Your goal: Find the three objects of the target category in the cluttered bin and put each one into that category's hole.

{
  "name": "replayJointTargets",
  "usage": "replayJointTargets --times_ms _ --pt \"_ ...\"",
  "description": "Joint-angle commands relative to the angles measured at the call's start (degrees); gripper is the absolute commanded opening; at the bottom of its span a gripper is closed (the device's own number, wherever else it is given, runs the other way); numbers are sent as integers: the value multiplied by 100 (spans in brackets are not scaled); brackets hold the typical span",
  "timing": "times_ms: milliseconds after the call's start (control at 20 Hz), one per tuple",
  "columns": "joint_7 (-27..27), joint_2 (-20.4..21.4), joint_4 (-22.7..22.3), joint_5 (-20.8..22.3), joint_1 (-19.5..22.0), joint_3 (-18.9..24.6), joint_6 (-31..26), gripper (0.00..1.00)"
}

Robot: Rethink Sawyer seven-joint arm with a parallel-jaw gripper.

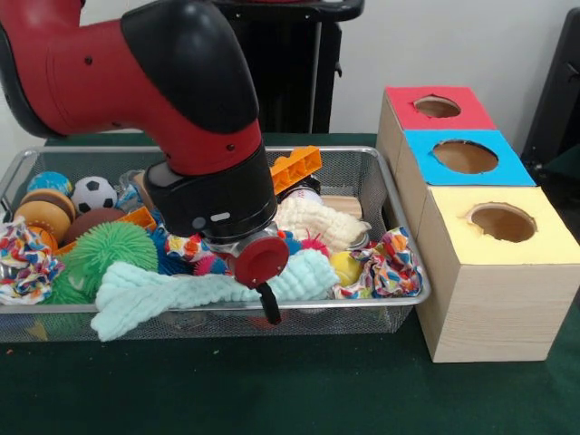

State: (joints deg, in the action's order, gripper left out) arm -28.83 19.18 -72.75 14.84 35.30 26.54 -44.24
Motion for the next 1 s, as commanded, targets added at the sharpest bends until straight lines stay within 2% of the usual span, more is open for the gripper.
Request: replayJointTargets --times_ms 50,400,550,600,1000 --pt "667 -403 -232 214 188 284 368 100" --pt "659 -366 -371 149 307 381 243 100" --pt "821 -337 -302 139 216 260 129 100" --pt "866 -330 -267 143 180 217 92 0" --pt "929 -313 -344 138 209 226 190 0"
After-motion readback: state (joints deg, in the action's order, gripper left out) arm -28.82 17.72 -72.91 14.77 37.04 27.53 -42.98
